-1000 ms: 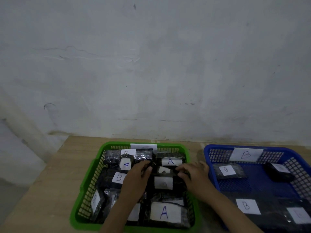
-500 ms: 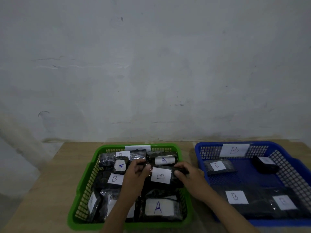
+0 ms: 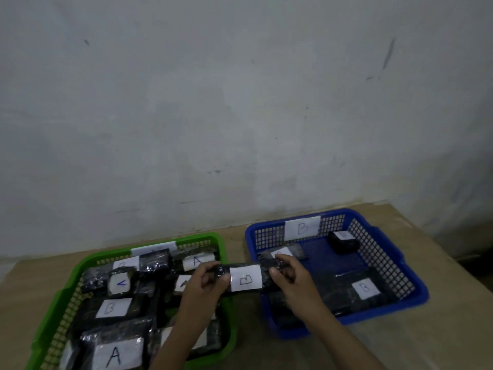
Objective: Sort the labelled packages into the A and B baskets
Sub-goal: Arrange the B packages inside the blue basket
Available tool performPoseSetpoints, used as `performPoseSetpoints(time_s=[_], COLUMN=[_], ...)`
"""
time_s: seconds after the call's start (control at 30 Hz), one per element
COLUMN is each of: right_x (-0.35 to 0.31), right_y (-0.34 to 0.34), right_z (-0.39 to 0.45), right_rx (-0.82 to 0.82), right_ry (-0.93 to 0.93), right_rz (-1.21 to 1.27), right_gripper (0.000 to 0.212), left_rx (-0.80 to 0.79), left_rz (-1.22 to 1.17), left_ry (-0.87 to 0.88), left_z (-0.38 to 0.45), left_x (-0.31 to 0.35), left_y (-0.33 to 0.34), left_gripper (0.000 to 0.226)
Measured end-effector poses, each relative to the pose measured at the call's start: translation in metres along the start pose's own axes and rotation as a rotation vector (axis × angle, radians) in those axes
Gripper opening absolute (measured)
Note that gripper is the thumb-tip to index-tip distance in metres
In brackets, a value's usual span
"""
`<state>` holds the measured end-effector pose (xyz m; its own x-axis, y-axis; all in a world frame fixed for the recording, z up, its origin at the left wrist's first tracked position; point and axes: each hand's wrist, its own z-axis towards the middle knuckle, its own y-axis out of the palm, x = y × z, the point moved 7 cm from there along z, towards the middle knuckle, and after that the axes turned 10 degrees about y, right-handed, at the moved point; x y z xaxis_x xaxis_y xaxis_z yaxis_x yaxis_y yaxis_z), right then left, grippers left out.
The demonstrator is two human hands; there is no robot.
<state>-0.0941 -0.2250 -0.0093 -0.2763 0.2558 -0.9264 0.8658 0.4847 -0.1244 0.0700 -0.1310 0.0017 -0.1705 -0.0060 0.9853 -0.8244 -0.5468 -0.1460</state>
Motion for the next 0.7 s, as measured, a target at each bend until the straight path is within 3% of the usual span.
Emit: performPoseSetpoints(time_s=[0.13,0.2,0.37,0.53,0.7], right_x=[0.004,0.002,0.009,0.025,0.028], right_y=[-0.044,-0.070,-0.121,-0.128,-0.107], right_z=[0.005,0.012,0.044,0.090,0.130], right_rx=[0.061,0.135,0.292,0.255,0.187], right_ry=[0.045,0.046,0.094,0.207,0.192], right_rz=[-0.006,-0.008,-0.056,-0.050,-0.068], right_gripper=[0.025,0.028,0.038,0.038,0.035], left_rx=[-0.037,-0.048,-0.079,-0.112,-0.102], left_rz=[0.058,0.146,0.435,0.514,0.571], left_ry=[-0.047,-0.050,0.063,0.004,-0.073], left_z=[0.004,0.009,0.028,0.048,0.067], left_x=[-0.001,-0.002,-0.011,-0.026,-0.043], left_y=[0.041,0.055,0.080,0.109,0.120], left_gripper=[0.017,0.031,0.038,0.044,0.047])
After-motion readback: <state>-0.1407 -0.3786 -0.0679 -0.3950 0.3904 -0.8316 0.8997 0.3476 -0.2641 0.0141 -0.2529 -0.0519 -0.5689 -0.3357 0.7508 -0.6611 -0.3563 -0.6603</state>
